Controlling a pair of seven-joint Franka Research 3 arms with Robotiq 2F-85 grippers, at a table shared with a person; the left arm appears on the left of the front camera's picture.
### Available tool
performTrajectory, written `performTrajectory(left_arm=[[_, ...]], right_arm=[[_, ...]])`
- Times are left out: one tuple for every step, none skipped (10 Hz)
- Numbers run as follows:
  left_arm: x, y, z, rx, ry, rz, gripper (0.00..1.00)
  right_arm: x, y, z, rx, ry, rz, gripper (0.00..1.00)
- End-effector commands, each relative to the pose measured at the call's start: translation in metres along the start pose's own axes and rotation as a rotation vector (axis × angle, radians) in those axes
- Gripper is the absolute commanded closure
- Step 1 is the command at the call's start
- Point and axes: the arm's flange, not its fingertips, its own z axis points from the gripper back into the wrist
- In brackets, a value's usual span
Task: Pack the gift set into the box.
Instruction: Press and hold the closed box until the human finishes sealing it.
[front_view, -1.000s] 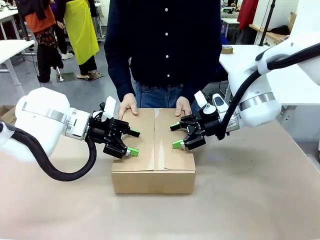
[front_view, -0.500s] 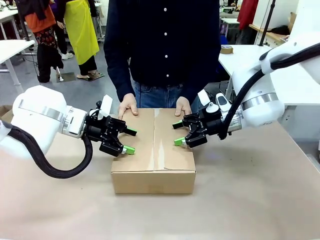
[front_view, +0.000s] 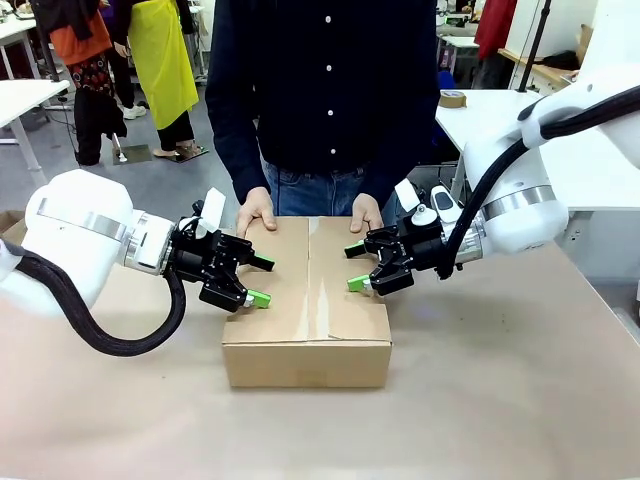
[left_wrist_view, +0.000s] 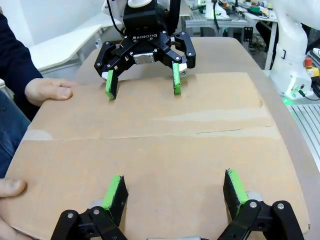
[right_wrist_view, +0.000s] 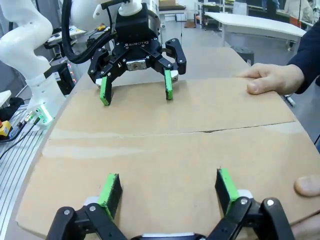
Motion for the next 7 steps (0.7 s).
performTrajectory(left_arm=[[-0.0014,-0.0016,-0.0001,0.003,0.007,0.001,0.0],[-0.0014,-0.0016,-0.0001,0.003,0.007,0.001,0.0],[-0.0014,-0.0016,-0.0001,0.003,0.007,0.001,0.0],[-0.0014,-0.0016,-0.0001,0.003,0.007,0.001,0.0],[-0.0014,-0.0016,-0.0001,0.003,0.007,0.001,0.0],[-0.0014,-0.0016,-0.0001,0.003,0.007,0.001,0.0],[-0.0014,-0.0016,-0.0001,0.003,0.007,0.001,0.0]], right_arm=[[-0.0007,0.0015,-0.0025,0.007,0.009,0.004,0.0],[-0.0007,0.0015,-0.0025,0.007,0.009,0.004,0.0],[-0.0007,0.0015,-0.0025,0.007,0.009,0.004,0.0],[-0.0007,0.0015,-0.0025,0.007,0.009,0.004,0.0],[-0.0007,0.0015,-0.0025,0.007,0.009,0.004,0.0],[-0.0007,0.0015,-0.0025,0.007,0.009,0.004,0.0],[-0.0007,0.0015,-0.0025,0.007,0.009,0.004,0.0]])
